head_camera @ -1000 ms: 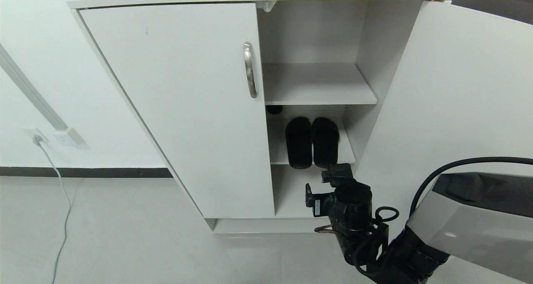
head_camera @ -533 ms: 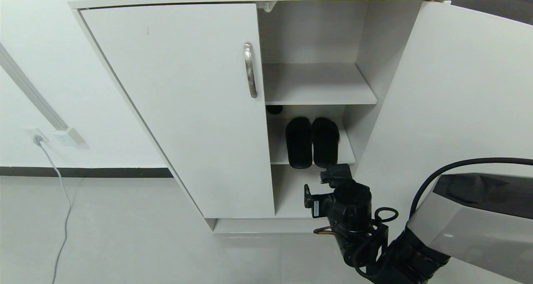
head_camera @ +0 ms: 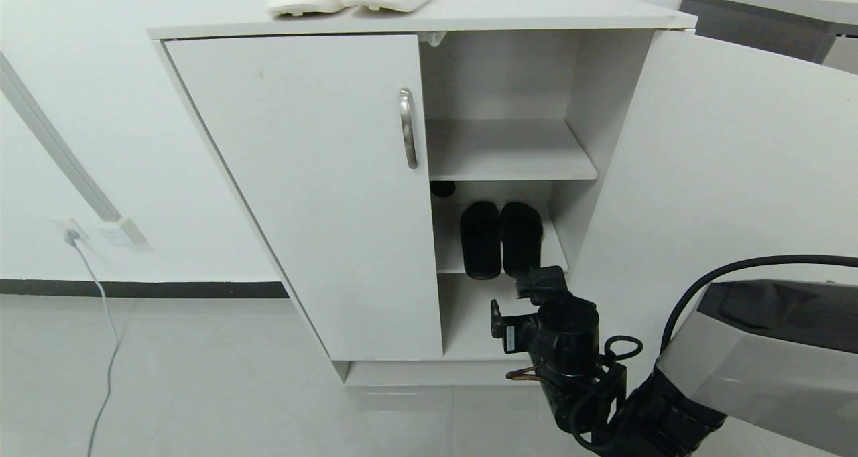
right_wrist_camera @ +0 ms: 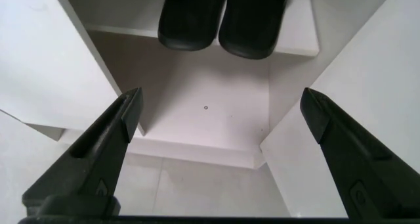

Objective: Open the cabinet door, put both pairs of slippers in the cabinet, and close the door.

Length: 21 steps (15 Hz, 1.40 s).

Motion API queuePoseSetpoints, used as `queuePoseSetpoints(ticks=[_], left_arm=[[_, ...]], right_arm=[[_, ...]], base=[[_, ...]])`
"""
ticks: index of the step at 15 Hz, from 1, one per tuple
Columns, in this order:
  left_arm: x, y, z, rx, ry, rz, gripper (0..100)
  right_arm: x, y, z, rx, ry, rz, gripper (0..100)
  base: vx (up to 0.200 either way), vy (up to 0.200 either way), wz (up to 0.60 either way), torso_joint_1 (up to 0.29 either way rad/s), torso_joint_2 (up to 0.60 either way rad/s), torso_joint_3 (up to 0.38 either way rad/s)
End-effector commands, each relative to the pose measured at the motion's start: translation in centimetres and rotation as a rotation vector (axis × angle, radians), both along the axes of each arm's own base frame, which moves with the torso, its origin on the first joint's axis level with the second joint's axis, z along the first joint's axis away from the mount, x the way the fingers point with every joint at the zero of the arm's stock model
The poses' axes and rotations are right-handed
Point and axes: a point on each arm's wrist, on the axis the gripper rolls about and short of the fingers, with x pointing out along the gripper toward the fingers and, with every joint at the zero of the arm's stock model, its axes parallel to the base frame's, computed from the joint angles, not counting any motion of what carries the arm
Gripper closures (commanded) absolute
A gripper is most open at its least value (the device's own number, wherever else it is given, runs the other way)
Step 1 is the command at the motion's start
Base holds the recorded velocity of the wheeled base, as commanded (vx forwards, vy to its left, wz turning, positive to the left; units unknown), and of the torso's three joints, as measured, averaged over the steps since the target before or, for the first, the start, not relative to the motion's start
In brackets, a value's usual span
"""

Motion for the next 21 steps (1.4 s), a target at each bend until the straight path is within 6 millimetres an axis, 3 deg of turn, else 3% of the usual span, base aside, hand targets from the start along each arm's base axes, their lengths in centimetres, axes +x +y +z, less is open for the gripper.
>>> queuePoseSetpoints(ticks=[1,12,21], left_arm=[[0.02,0.0,-0.04,0.005,0.003,0.0,100],[0.02,0.0,-0.04,-0.003,0.003,0.0,100],[0.01,0.0,0.0,-0.003,0.001,0.0,100]], right_arm=[[-0.02,-0.01,0.08,0.003,-0.002,0.0,0],[-0.15,-0.14,0.02,-0.004,0.002,0.0,0],[-0.23,-0.23,0.17,-0.002,0.0,0.0,0]], base=[[0.0,0.0,0.0,0.002,0.0,0.193],[0.0,0.0,0.0,0.001,0.0,0.1],[0.0,0.2,0.0,0.001,0.0,0.005]])
